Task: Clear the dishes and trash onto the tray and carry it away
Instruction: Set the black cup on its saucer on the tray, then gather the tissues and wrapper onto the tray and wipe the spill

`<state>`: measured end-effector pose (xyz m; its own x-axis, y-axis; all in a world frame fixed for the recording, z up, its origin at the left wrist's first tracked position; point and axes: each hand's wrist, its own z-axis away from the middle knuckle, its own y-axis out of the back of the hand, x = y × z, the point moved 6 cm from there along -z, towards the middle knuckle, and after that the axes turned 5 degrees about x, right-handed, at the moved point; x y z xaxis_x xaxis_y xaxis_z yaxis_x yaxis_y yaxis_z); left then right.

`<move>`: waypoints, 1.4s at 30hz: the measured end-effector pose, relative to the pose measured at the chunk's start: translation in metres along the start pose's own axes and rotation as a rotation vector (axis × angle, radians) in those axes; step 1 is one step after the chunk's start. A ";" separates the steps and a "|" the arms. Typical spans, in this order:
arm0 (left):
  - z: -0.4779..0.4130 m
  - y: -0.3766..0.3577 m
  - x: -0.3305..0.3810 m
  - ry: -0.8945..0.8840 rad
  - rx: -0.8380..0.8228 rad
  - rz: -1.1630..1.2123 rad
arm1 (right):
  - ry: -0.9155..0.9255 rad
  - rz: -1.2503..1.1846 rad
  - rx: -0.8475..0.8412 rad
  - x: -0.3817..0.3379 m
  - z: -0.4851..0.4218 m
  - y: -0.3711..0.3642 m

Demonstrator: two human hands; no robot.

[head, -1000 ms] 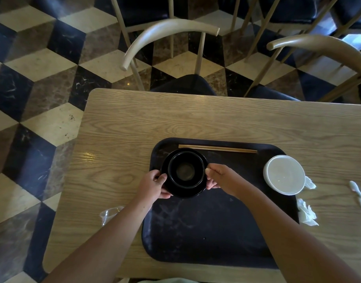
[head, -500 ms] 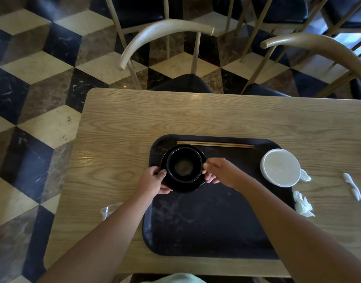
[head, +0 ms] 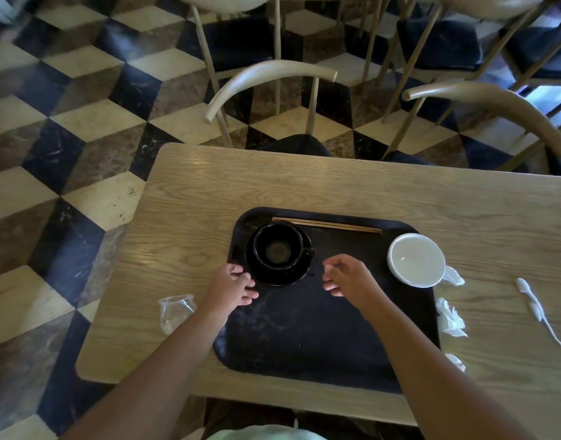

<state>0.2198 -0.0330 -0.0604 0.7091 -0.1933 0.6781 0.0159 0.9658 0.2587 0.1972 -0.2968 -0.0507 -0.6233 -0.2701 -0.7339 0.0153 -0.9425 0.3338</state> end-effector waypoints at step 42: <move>0.032 0.099 -0.067 -0.161 0.597 -0.631 | -0.049 0.602 0.535 0.190 0.113 0.137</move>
<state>0.1514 0.0701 -0.0584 0.5838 -0.7253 0.3649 -0.0322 0.4284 0.9030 -0.0075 -0.4550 -0.0778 -0.6610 -0.6811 -0.3149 -0.0094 -0.4121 0.9111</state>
